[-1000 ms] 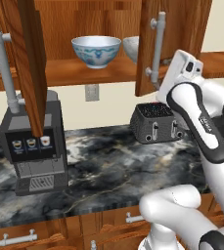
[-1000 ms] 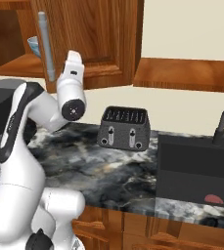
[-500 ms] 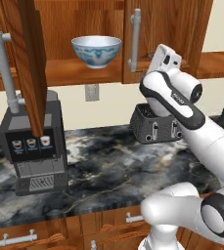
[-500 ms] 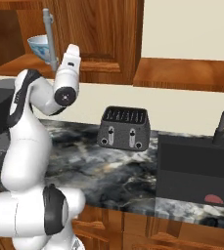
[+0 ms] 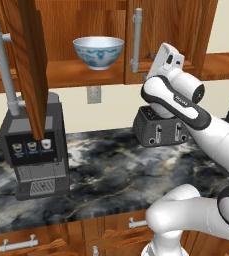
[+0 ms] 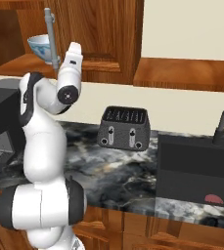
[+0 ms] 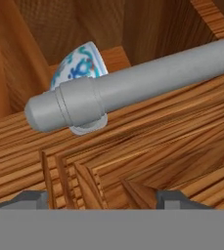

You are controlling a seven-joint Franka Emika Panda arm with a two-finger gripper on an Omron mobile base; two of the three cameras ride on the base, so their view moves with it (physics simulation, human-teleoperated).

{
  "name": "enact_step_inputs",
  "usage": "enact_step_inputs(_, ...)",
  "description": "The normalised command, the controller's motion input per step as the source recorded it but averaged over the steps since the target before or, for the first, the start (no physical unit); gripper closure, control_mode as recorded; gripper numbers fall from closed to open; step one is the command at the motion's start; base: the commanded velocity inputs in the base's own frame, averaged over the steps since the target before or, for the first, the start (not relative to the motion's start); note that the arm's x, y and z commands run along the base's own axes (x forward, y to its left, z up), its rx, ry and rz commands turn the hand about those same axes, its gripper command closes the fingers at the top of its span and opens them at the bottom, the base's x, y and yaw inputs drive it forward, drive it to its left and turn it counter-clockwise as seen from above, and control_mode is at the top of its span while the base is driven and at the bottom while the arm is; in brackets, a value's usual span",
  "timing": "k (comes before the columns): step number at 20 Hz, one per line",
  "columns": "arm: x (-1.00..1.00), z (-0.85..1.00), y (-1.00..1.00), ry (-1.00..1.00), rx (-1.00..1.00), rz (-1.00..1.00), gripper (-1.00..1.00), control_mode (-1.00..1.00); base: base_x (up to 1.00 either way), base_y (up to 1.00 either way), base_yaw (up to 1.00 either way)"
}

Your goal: Open the cabinet. Pick the bowls from the counter and place them in the cabinet. Then close the cabinet.

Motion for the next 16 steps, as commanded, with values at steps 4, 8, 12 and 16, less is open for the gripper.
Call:
enact_step_inputs(4, 0.48, 0.00, -0.05, 0.09, 0.00, 0.00, -1.00, -1.00, 0.00, 0.00, 0.00)
enact_step_inputs(8, 0.13, 0.26, 0.00, 0.16, 0.00, 0.00, -1.00, -1.00, 0.00, 0.00, 0.00)
enact_step_inputs(12, -0.08, 0.46, -0.04, 0.13, 0.00, -0.02, -1.00, -1.00, 0.00, 0.00, 0.00)
enact_step_inputs(16, -0.46, 0.36, -0.15, 0.03, 0.00, -0.03, -1.00, -1.00, 0.00, 0.00, 0.00)
